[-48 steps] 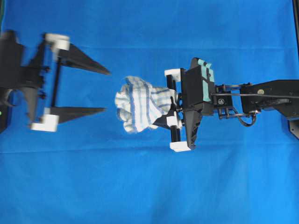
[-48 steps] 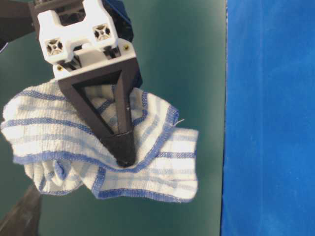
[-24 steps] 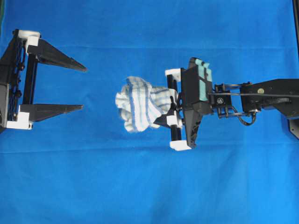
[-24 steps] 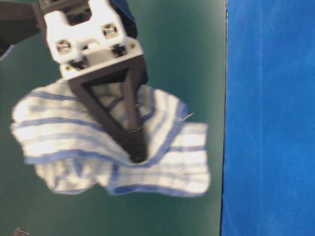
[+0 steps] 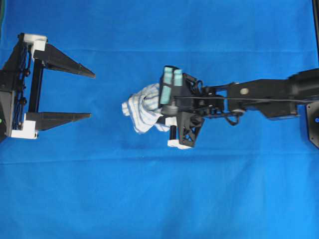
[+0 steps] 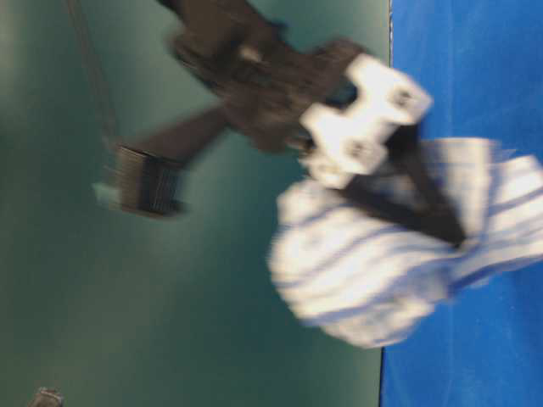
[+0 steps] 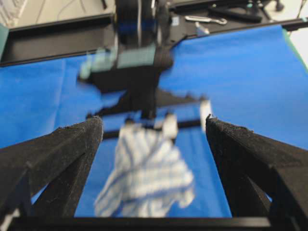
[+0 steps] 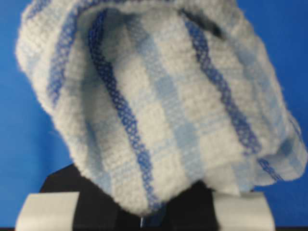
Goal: Hand over the towel.
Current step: 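Lower the towel with the right gripper onto the table, then open the right gripper and retract it to the right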
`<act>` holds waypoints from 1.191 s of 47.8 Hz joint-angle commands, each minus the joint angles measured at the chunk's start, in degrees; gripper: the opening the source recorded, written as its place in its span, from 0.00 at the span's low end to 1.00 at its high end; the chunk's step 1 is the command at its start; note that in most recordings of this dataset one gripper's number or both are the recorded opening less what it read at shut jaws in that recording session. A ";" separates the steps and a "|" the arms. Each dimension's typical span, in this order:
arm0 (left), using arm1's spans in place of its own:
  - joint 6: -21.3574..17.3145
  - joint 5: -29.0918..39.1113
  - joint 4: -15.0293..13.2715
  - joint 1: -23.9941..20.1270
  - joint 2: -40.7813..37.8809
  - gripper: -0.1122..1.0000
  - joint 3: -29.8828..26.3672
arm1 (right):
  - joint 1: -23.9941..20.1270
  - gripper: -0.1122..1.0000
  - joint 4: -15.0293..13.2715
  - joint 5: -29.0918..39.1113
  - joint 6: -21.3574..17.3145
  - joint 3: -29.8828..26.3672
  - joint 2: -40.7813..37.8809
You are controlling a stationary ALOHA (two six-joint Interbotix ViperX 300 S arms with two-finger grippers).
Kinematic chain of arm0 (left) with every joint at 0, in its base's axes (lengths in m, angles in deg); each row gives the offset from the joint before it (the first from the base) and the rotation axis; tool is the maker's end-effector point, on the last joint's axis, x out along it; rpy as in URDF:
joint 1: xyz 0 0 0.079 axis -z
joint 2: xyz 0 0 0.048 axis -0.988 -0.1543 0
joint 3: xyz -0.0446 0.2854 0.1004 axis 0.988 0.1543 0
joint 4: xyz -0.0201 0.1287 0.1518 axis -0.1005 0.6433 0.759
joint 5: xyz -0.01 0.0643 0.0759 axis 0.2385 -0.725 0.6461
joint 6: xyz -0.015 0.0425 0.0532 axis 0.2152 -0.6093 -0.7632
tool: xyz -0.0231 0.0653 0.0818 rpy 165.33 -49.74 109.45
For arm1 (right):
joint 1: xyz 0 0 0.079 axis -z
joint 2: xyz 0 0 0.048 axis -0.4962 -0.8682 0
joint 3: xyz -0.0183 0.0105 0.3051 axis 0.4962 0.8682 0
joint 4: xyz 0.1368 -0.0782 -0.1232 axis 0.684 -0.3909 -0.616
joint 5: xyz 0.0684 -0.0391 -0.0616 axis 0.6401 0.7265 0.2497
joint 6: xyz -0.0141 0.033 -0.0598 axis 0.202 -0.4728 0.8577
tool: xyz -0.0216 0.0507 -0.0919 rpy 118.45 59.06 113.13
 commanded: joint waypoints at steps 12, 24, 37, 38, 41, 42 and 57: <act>0.09 -0.62 -0.18 -0.62 0.18 0.94 -0.70 | 0.88 0.15 0.00 -3.52 -0.18 -1.85 -9.67; 0.09 -0.62 -0.18 -1.05 0.09 0.94 -0.70 | 1.05 0.15 0.09 -2.99 -0.26 -1.93 -10.63; 0.09 -0.70 -0.18 -1.05 0.09 0.94 -0.79 | 1.23 0.16 0.35 1.14 -0.53 -1.76 -6.86; 0.09 -0.79 -0.18 -1.14 0.09 0.94 -0.79 | 1.32 0.19 0.44 1.41 -0.53 -1.67 -6.15; 0.09 -0.88 -0.18 -1.14 0.09 0.94 -0.70 | 1.23 0.36 0.44 1.67 -0.53 -1.58 -4.83; 0.09 -0.88 -0.18 -1.14 0.09 0.94 -0.79 | 1.32 0.42 0.44 1.85 -0.44 -1.58 -4.39; 0.09 -0.88 -0.18 -1.05 0.09 0.94 -0.70 | 1.23 0.72 -0.88 5.01 -0.26 -1.14 6.94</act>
